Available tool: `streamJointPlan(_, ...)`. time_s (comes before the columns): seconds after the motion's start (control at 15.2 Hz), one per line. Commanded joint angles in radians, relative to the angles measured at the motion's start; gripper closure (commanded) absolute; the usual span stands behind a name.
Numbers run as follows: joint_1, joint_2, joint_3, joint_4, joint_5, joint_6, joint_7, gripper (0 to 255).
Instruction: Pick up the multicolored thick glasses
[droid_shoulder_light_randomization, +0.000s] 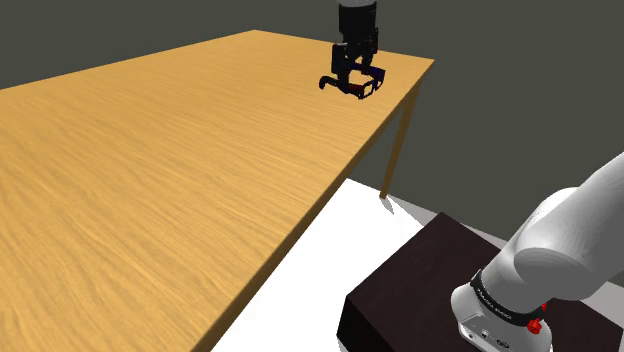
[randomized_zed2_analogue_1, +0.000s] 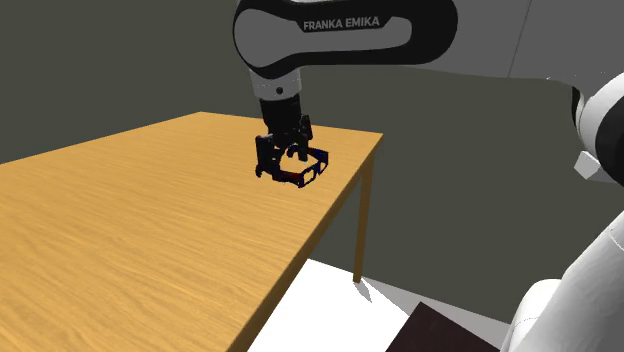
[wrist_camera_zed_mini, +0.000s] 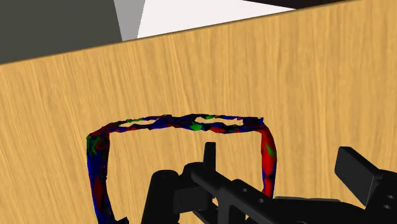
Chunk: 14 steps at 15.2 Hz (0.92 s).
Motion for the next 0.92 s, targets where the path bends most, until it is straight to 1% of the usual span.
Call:
streamJointPlan(0.0, 0.000, 0.004, 0.000, -0.015, -0.002, 0.021, 0.000, 0)
streamJointPlan(0.33, 0.001, -0.009, -0.001, -0.106, 0.000, 0.097, 0.007, 0)
streamJointPlan(0.46, 0.001, -0.009, -0.001, -0.106, 0.000, 0.097, 0.007, 0)
streamJointPlan(0.53, 0.000, -0.008, -0.001, -0.104, -0.001, 0.097, 0.006, 255)
streamJointPlan(0.86, 0.000, -0.009, -0.002, -0.104, -0.001, 0.097, 0.006, 255)
